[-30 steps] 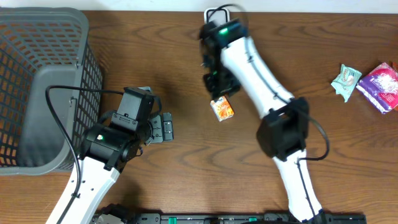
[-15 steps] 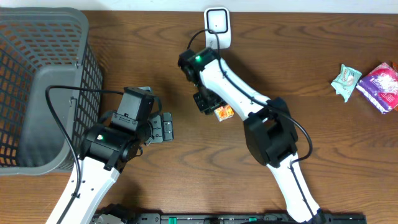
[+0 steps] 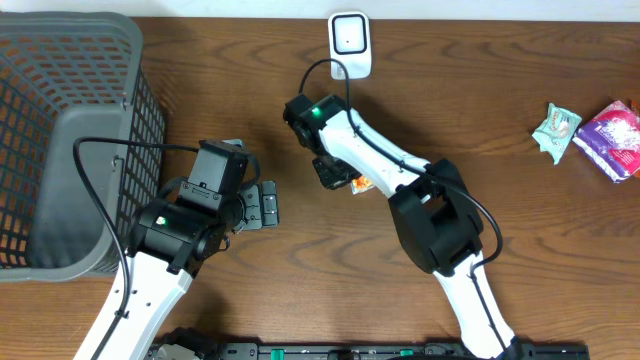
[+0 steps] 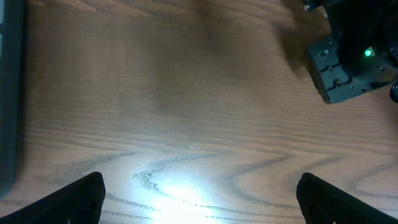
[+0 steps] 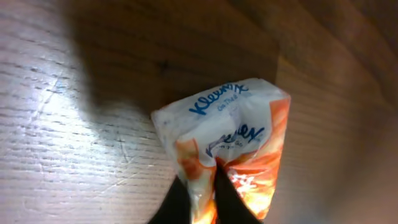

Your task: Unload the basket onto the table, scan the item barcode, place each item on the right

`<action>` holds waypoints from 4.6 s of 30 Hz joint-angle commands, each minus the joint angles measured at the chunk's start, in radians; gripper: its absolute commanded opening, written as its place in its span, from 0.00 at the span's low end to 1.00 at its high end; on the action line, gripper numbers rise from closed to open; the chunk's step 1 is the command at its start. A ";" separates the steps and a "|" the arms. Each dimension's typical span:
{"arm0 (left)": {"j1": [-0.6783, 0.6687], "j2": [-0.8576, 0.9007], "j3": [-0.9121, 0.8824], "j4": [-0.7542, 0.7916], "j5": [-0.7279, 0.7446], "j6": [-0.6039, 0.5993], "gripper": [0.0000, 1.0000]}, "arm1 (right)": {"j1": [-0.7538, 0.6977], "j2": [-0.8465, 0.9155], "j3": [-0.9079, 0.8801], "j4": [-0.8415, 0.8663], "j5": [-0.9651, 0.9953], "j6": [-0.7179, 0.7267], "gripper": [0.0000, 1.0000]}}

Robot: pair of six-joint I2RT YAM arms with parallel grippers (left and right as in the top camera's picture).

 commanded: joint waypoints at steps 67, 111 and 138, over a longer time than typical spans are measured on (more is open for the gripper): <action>0.005 0.001 0.001 -0.003 -0.005 0.013 0.98 | -0.632 -0.059 -0.243 -0.013 -0.761 -0.278 0.01; 0.005 0.001 0.001 -0.003 -0.005 0.013 0.98 | -0.523 -0.061 -0.118 -0.066 -1.075 -0.399 0.01; 0.005 0.001 0.001 -0.003 -0.005 0.013 0.98 | -0.227 0.032 0.382 0.691 0.310 -0.269 0.01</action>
